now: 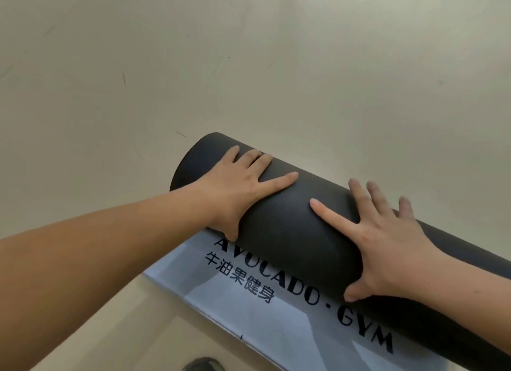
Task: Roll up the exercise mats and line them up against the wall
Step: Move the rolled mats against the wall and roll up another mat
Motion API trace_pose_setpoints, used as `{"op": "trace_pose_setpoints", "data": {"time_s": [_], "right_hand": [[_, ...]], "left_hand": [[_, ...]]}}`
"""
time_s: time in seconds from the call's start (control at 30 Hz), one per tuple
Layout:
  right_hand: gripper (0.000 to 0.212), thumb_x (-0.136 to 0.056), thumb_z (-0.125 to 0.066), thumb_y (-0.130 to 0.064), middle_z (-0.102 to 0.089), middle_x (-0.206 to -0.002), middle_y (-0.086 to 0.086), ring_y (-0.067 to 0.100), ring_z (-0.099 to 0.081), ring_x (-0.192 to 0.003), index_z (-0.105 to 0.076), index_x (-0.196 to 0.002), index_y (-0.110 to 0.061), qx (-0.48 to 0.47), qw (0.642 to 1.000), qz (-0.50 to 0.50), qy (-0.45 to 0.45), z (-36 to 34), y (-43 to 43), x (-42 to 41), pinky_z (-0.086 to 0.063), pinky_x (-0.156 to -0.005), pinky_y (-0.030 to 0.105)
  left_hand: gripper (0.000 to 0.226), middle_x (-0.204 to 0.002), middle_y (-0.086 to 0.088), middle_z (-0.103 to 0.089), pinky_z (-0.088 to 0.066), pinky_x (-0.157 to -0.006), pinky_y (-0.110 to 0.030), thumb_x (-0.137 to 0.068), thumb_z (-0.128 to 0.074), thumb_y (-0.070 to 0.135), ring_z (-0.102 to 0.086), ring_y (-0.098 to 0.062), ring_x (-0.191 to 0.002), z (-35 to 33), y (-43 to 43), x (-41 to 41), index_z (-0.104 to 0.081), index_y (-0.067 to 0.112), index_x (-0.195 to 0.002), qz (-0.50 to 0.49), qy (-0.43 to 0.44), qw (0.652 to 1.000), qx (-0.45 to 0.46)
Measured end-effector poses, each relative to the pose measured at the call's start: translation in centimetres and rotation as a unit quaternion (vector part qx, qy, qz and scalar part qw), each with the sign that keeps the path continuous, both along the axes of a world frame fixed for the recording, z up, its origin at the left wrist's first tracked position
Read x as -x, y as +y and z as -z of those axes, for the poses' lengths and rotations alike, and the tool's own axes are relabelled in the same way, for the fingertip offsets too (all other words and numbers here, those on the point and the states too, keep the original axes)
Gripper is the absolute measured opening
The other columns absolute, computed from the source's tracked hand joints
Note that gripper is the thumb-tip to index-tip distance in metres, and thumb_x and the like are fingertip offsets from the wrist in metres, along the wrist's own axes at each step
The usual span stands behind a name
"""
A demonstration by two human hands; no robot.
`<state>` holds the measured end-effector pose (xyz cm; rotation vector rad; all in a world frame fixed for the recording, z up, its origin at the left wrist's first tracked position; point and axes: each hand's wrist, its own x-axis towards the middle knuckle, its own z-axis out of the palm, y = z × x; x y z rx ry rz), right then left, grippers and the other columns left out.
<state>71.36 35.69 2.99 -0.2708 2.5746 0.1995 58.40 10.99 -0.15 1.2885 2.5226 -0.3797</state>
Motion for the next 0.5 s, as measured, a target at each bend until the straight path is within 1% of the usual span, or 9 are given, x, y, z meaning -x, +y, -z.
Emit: {"op": "trace_pose_setpoints", "data": {"time_s": [0.07, 0.13, 0.23, 0.3, 0.37, 0.43, 0.47, 0.5], "right_hand": [[0.151, -0.054, -0.078, -0.078, 0.014, -0.165, 0.022, 0.043, 0.002, -0.155, 0.047, -0.136, -0.059, 0.013, 1.000, 0.011, -0.001, 0.2, -0.3, -0.6, -0.020, -0.121, 0.061], [0.149, -0.059, -0.078, -0.074, 0.004, -0.164, 0.022, 0.040, -0.007, -0.152, 0.047, -0.138, -0.056, 0.020, 1.000, 0.005, 0.018, 0.5, -0.3, -0.8, -0.024, -0.120, 0.054], [0.149, -0.061, -0.080, -0.070, -0.004, -0.161, 0.023, 0.040, -0.013, -0.150, 0.043, -0.144, -0.053, 0.008, 0.999, 0.001, 0.052, 0.6, 1.3, 0.0, -0.026, -0.120, 0.054], [0.153, -0.056, -0.087, -0.065, -0.014, -0.159, 0.027, 0.044, -0.022, -0.147, 0.030, -0.153, -0.052, -0.025, 0.993, -0.008, 0.111, 0.9, 3.2, 1.1, -0.031, -0.115, 0.058], [0.156, -0.048, -0.097, -0.054, -0.024, -0.156, 0.033, 0.051, -0.029, -0.143, 0.010, -0.162, -0.048, -0.067, 0.985, -0.011, 0.158, 1.6, 5.4, 2.0, -0.035, -0.109, 0.065], [0.151, -0.046, -0.101, -0.046, -0.027, -0.152, 0.037, 0.056, -0.030, -0.140, -0.006, -0.164, -0.044, -0.084, 0.982, -0.008, 0.170, 2.3, 7.2, 2.6, -0.034, -0.107, 0.069], [0.146, -0.045, -0.101, -0.047, -0.031, -0.148, 0.038, 0.056, -0.034, -0.137, -0.014, -0.163, -0.042, -0.086, 0.981, -0.010, 0.175, 2.5, 7.6, 2.7, -0.034, -0.105, 0.069], [0.139, -0.046, -0.099, -0.051, -0.037, -0.143, 0.038, 0.055, -0.039, -0.131, -0.022, -0.161, -0.039, -0.084, 0.978, -0.015, 0.189, 2.5, 7.8, 2.9, -0.036, -0.103, 0.069]], "left_hand": [[0.154, -0.166, -0.022, -0.010, -0.015, -0.122, -0.062, -0.056, -0.087, 0.066, -0.011, -0.040, -0.154, 0.4, -0.5, -0.7, 0.027, 0.044, -0.156, 0.005, 0.019, 1.000, -0.012], [0.148, -0.165, -0.022, -0.013, -0.017, -0.121, -0.061, -0.060, -0.083, 0.065, -0.014, -0.040, -0.152, 0.5, -0.7, -0.9, 0.027, 0.043, -0.156, 0.003, 0.037, 0.999, -0.031], [0.143, -0.164, -0.021, -0.015, -0.018, -0.121, -0.062, -0.065, -0.082, 0.061, -0.016, -0.039, -0.151, 0.7, 0.4, -0.5, 0.024, 0.042, -0.158, -0.004, 0.061, 0.997, -0.044], [0.140, -0.164, -0.022, -0.013, -0.015, -0.121, -0.065, -0.070, -0.084, 0.054, -0.014, -0.041, -0.152, 1.2, 2.2, 0.0, 0.023, 0.040, -0.158, -0.025, 0.090, 0.994, -0.060], [0.140, -0.165, -0.025, -0.009, -0.011, -0.121, -0.068, -0.072, -0.087, 0.045, -0.009, -0.044, -0.153, 2.3, 4.8, 0.1, 0.023, 0.037, -0.158, -0.058, 0.119, 0.988, -0.077], [0.142, -0.166, -0.030, -0.001, -0.007, -0.119, -0.072, -0.073, -0.089, 0.035, 0.000, -0.049, -0.154, 3.4, 7.4, -0.7, 0.024, 0.034, -0.159, -0.094, 0.122, 0.984, -0.089], [0.141, -0.166, -0.032, 0.005, -0.004, -0.118, -0.074, -0.075, -0.087, 0.030, 0.006, -0.052, -0.154, 4.1, 8.3, -1.5, 0.026, 0.032, -0.159, -0.115, 0.118, 0.983, -0.087], [0.139, -0.166, -0.033, 0.011, -0.002, -0.117, -0.075, -0.078, -0.085, 0.027, 0.011, -0.053, -0.154, 4.9, 8.9, -2.1, 0.029, 0.030, -0.158, -0.131, 0.123, 0.980, -0.085]]}}
